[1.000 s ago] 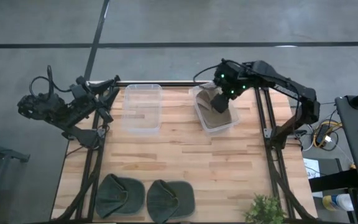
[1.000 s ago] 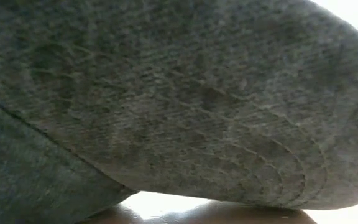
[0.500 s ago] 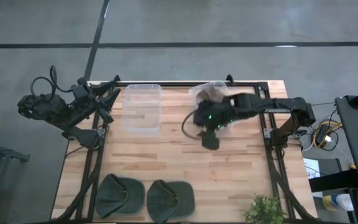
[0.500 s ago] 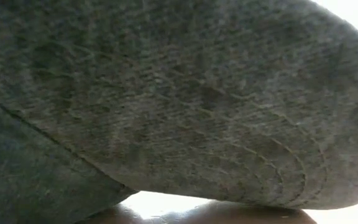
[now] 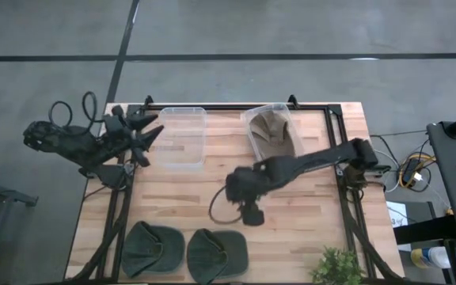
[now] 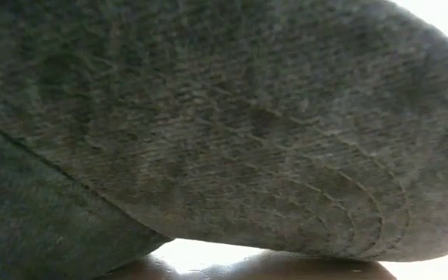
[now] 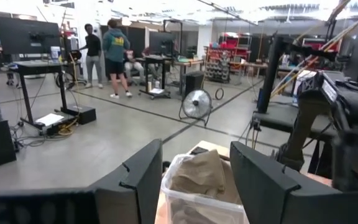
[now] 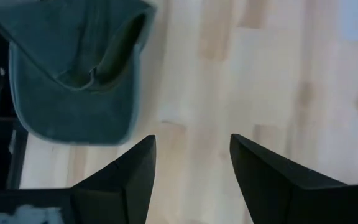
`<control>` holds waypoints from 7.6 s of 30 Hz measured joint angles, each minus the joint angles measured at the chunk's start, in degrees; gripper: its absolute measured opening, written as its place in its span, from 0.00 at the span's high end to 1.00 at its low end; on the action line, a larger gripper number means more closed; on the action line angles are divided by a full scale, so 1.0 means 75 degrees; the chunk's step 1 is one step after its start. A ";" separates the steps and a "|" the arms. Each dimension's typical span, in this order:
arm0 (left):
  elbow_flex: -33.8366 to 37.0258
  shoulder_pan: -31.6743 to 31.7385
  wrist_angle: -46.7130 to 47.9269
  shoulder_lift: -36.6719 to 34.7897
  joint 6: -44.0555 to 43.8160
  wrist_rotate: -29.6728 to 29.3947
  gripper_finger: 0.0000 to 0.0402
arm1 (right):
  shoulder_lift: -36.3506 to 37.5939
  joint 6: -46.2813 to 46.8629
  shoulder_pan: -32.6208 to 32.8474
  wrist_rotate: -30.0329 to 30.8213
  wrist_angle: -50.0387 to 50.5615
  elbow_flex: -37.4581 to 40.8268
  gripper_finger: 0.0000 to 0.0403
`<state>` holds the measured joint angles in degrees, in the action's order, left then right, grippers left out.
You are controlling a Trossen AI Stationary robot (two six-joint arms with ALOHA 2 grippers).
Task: Pick & Place hat
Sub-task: Put the right black cap into the left transparent bin
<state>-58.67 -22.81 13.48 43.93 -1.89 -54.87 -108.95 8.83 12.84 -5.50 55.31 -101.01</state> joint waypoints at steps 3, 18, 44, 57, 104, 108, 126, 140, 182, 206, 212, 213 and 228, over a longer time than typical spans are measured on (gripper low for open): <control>0.0000 0.0000 0.0089 0.0022 -0.0043 -0.0001 0.55 | -0.0514 -0.0201 0.0230 -0.0023 -0.0279 0.0000 0.51; 0.0025 0.0003 0.0271 0.0238 -0.0219 0.0008 0.55 | -0.1809 -0.0339 0.0581 -0.0723 -0.1702 0.0000 0.51; 0.0099 -0.0003 0.0271 0.0310 -0.0241 -0.0006 0.55 | -0.1992 0.0080 0.0688 -0.1011 -0.2559 0.0327 0.51; 0.0107 -0.0003 0.0271 0.0326 -0.0272 -0.0005 0.55 | -0.1986 0.0729 0.0720 -0.0999 -0.3151 0.0870 0.53; 0.0117 -0.0006 -0.1054 0.0280 -0.0338 0.0753 0.55 | 0.1800 0.1424 0.0485 0.4690 -0.2680 0.1139 0.97; 0.0117 -0.0006 -0.1430 0.0253 -0.0328 0.0844 0.55 | 0.2261 0.1238 0.0315 0.5563 -0.2594 0.1139 0.97; 0.0114 -0.0017 -0.1429 0.0778 0.0213 0.0851 0.55 | 0.2847 -0.1808 -0.0233 0.8344 -0.5323 0.1139 0.97; 0.0114 -0.0020 -0.1321 0.1597 0.0749 0.0117 0.55 | 0.2863 -0.4022 -0.0063 0.8296 -0.7479 0.1139 0.97; 0.0070 -0.0006 -0.3299 0.1280 0.1748 -0.0149 0.97 | 0.2371 -0.4204 0.0075 0.6849 -0.9230 0.1134 0.97; -0.0594 -0.0015 0.3695 -0.0304 -0.5430 -0.0612 0.98 | 0.2362 -0.5040 0.0116 0.9358 -0.6640 0.1139 0.38; -0.0860 -0.0009 0.5998 -0.0380 -0.7797 -0.0348 0.98 | 0.2362 -0.3822 0.0120 0.9300 -0.5288 0.1141 0.37; -0.0871 -0.0009 0.6428 -0.0380 -0.8211 -0.0348 0.98 | 0.2362 -0.3658 0.0132 0.9297 -0.5119 0.1140 0.38; -0.0513 0.0354 0.9327 -0.0230 -1.2251 0.1079 0.98 | 0.2362 -0.2359 0.0293 0.8289 -0.3777 0.1244 0.41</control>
<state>-62.52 -20.16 83.43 42.20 -93.77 -46.78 -91.24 -8.87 15.04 56.67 26.98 -91.68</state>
